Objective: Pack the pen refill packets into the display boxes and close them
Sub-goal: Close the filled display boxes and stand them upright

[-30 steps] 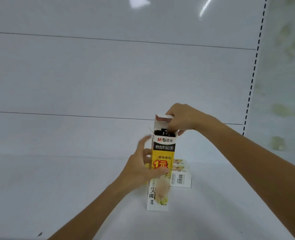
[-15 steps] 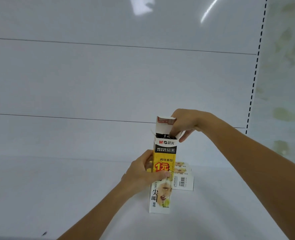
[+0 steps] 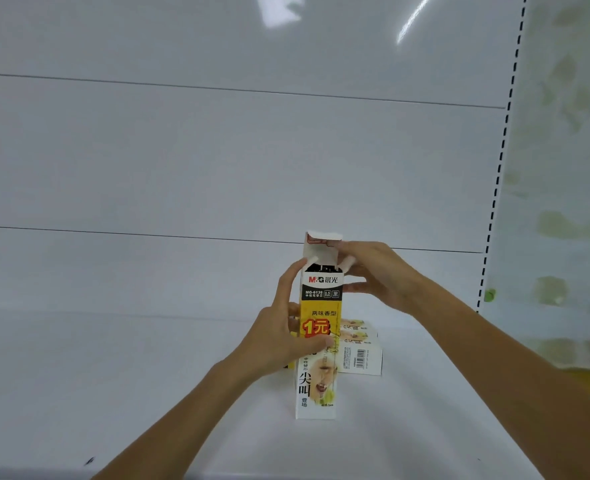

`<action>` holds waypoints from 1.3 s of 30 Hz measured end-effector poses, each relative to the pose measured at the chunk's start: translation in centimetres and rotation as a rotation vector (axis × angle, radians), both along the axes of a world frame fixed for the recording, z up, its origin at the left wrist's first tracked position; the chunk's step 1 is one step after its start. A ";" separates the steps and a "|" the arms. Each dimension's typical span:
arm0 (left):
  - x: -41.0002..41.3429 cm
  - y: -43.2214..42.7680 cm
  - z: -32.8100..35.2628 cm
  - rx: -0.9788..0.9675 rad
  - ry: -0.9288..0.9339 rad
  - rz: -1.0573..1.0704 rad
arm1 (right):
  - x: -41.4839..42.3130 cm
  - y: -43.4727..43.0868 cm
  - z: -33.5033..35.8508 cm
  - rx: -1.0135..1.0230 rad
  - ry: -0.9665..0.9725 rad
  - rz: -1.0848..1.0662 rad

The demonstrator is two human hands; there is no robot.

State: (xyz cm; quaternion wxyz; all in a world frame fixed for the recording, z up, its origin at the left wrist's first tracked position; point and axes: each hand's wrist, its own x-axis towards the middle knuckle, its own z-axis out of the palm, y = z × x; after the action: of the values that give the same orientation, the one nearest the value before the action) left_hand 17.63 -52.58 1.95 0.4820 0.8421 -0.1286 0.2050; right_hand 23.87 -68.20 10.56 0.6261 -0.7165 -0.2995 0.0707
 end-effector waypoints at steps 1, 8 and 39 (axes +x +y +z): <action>0.1 0.1 0.2 0.002 0.008 0.005 | 0.0 -0.2 -0.4 0.111 0.069 0.032; 0.2 0.1 1.8 0.112 0.041 0.014 | -0.1 -0.2 -2.4 0.184 0.095 0.103; 0.1 -1.0 -4.8 -0.280 0.207 0.013 | -2.3 2.3 -4.1 0.305 -0.204 -0.013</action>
State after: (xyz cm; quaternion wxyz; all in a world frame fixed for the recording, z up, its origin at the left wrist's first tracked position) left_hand 17.69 -53.55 -2.88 0.6039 0.7841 -0.0432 0.1362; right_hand 21.52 -65.92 6.44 0.6943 -0.6185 -0.3641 -0.0529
